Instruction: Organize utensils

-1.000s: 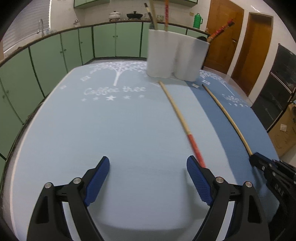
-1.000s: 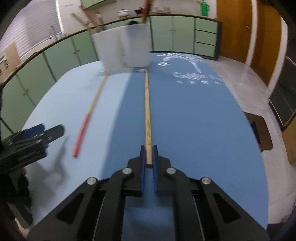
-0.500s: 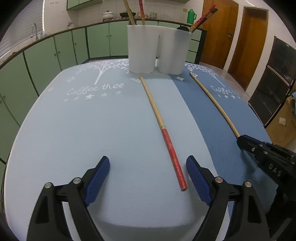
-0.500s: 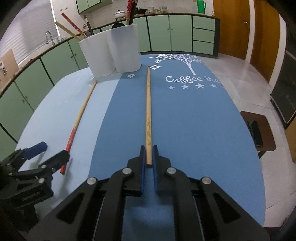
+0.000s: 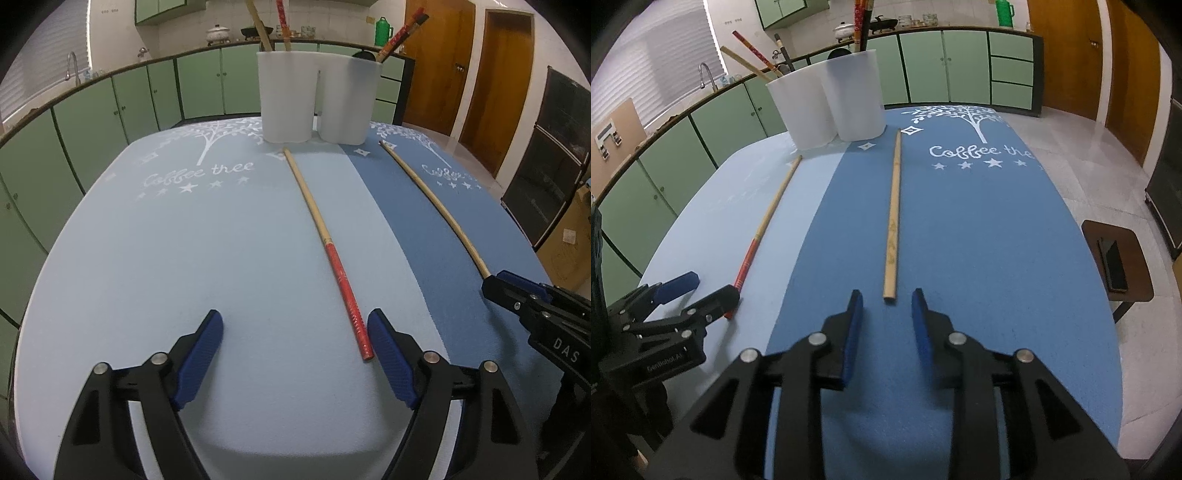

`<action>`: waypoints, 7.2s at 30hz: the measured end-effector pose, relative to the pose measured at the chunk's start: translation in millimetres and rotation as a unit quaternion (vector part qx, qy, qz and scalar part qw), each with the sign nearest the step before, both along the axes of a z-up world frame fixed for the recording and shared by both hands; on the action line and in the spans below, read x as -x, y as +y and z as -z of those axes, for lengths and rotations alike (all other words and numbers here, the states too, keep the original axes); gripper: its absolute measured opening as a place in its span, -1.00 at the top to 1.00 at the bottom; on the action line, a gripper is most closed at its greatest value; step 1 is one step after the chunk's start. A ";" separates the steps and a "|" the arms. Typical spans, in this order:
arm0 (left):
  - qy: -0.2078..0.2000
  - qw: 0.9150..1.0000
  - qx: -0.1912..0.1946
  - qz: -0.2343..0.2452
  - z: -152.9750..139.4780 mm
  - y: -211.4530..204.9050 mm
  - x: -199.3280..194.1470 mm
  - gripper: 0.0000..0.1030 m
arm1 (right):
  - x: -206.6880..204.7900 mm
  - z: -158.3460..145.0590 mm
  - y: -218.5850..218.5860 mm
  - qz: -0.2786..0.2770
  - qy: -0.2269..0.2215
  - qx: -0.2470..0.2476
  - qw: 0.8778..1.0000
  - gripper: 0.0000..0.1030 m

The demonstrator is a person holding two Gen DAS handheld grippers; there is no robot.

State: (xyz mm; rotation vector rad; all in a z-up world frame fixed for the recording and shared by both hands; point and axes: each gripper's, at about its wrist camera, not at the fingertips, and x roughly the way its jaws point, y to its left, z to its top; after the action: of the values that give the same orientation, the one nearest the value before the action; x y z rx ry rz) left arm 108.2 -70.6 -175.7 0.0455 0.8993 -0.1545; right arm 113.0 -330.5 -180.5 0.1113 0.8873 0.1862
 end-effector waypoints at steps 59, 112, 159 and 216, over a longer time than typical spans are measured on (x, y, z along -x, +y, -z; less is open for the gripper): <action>-0.146 0.987 0.062 0.006 -150.5 29.2 21.2 0.89 | 20.9 -138.4 1.5 -0.003 -0.151 0.009 0.989 0.88; -0.234 0.970 0.065 0.031 -223.4 -12.8 -182.4 0.89 | -207.0 -265.8 17.8 -0.018 -0.247 -0.015 0.969 0.88; -0.189 0.980 0.061 -0.029 -189.4 49.1 33.3 -0.88 | 30.5 -173.7 4.5 -0.003 -0.166 0.004 0.986 -0.90; -0.232 0.972 0.042 -0.011 -213.4 44.4 97.3 -0.88 | 88.7 -214.2 31.1 -0.039 -0.199 0.006 0.979 -0.90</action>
State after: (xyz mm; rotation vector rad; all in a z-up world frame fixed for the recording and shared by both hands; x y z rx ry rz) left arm 10.9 -26.2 37.7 -0.0078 0.4250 -0.1538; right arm 24.4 -299.4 33.8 0.0263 0.4944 0.2659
